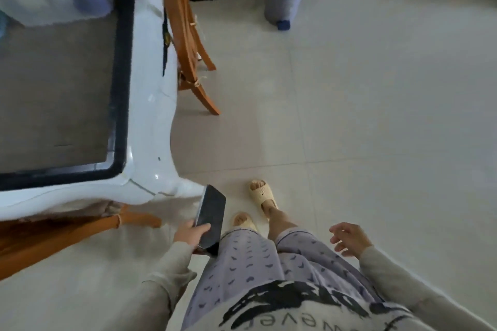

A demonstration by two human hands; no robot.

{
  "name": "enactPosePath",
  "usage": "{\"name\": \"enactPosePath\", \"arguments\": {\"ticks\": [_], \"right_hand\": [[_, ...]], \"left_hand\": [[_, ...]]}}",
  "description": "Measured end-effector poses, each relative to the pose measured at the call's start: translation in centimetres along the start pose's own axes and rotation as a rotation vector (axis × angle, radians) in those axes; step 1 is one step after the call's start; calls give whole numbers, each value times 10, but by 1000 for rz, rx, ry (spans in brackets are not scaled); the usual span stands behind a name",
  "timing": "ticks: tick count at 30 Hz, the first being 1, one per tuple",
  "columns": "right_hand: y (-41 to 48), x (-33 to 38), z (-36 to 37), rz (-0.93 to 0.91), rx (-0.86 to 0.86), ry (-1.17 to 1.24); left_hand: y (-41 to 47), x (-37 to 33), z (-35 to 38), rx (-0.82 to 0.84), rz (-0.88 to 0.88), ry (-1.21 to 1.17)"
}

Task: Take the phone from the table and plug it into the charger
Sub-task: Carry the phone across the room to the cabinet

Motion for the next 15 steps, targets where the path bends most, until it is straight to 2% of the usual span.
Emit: {"name": "enactPosePath", "arguments": {"ticks": [4, 7, 11, 15], "right_hand": [[-1, -72, -15, 135, -21, 212], [2, -108, -26, 196, -30, 364], [11, -130, -46, 236, -46, 479], [29, -128, -76, 249, -17, 521]], "left_hand": [[1, -48, 40, 131, 96, 126], [1, -84, 74, 169, 198, 215], [-2, -121, 124, 208, 259, 255], [1, -141, 175, 230, 221, 308]]}}
Point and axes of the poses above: each hand's wrist, its own y-axis towards the middle knuckle, its own z-axis out of the palm, x = y × z, the point moved 6 cm from there along y, towards the middle knuckle, and after that the axes turned 7 degrees about z, right-handed, at the moved point
